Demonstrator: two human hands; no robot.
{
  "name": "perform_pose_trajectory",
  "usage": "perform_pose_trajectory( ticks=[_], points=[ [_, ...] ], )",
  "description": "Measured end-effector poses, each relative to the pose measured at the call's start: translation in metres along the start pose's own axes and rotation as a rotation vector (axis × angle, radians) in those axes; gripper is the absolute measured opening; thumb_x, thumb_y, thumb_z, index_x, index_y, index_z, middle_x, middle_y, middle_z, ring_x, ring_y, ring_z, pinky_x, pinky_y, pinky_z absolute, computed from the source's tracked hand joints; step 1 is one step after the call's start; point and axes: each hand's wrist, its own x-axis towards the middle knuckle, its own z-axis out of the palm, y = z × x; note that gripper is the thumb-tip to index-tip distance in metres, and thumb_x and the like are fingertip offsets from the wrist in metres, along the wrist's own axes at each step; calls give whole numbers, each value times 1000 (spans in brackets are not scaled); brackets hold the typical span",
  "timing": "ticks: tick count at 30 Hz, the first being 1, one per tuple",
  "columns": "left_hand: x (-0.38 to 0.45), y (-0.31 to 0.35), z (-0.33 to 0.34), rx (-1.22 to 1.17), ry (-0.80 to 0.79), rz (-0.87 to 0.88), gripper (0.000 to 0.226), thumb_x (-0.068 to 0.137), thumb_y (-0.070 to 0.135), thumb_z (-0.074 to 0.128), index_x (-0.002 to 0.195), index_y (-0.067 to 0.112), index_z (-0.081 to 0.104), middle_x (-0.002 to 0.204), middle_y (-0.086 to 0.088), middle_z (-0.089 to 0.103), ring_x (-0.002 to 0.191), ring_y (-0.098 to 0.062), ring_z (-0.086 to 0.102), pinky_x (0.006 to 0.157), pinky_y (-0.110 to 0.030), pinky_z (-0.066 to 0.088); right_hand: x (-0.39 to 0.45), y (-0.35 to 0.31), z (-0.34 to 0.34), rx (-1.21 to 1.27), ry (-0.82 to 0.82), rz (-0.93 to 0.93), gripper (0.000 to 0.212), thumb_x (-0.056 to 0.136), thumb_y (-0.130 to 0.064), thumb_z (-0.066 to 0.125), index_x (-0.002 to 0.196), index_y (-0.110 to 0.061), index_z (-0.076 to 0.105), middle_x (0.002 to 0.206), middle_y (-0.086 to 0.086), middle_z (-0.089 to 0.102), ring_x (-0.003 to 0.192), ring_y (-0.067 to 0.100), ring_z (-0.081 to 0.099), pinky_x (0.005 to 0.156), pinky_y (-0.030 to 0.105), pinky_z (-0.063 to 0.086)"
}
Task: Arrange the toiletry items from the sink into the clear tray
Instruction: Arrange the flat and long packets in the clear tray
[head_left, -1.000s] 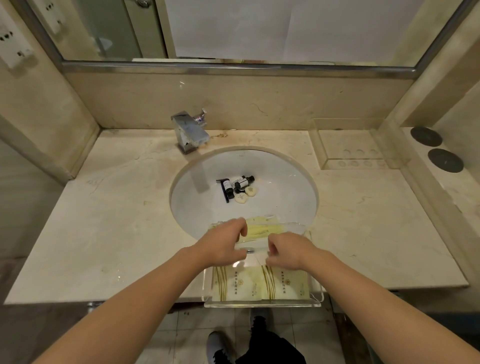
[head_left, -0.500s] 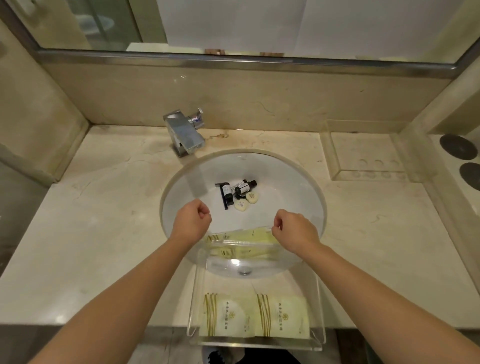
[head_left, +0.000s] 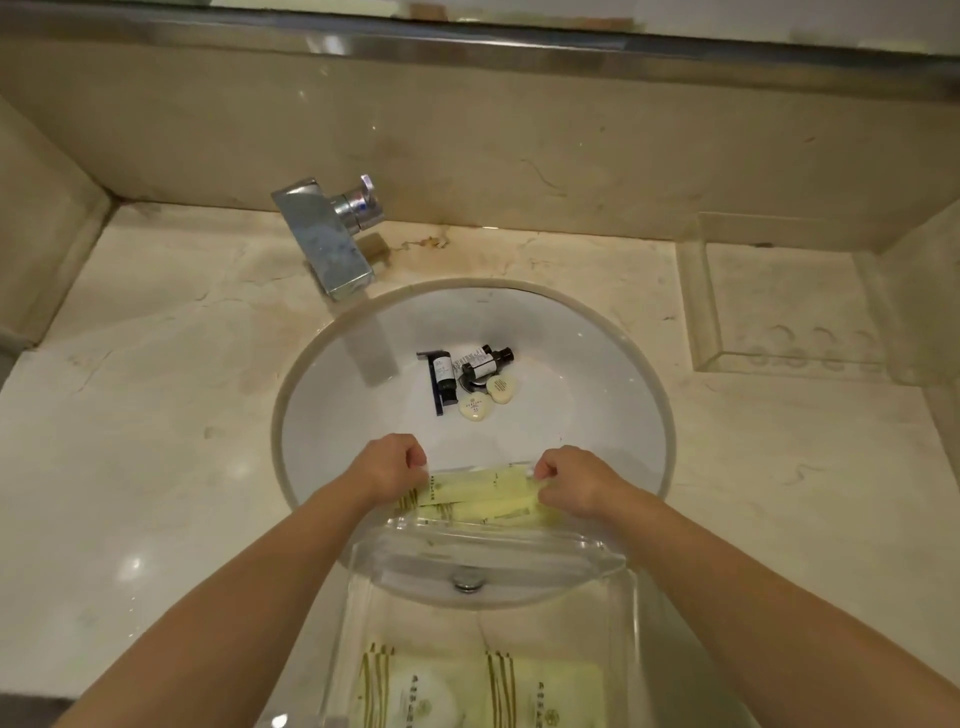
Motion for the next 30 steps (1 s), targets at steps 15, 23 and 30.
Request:
perform_pose_trajectory(
  ticks=[15, 23, 30],
  points=[
    [9, 2, 12, 411, -85, 49, 15, 80, 20, 65, 80, 26, 51, 99, 0, 52, 91, -20, 51, 80, -30, 47, 10, 9, 14, -172, -35, -25, 26, 76, -15, 60, 96, -25, 47, 95, -3, 55, 84, 20, 54, 65, 30, 41],
    [5, 0, 12, 436, -174, 85, 29, 76, 13, 63, 101, 20, 50, 107, -3, 46, 91, -23, 54, 74, -33, 49, 6, 12, 21, -20, 10, 21, 29, 74, 0, 50, 90, -24, 51, 92, 4, 55, 74, 21, 51, 68, 33, 48],
    [6, -1, 4, 423, -171, 130, 14, 86, 17, 53, 99, 17, 55, 103, -4, 49, 91, -22, 47, 78, -33, 44, 3, 17, 24, 71, 42, 26, 29, 67, -13, 69, 91, -22, 54, 98, -1, 44, 82, 19, 52, 58, 21, 38]
  ],
)
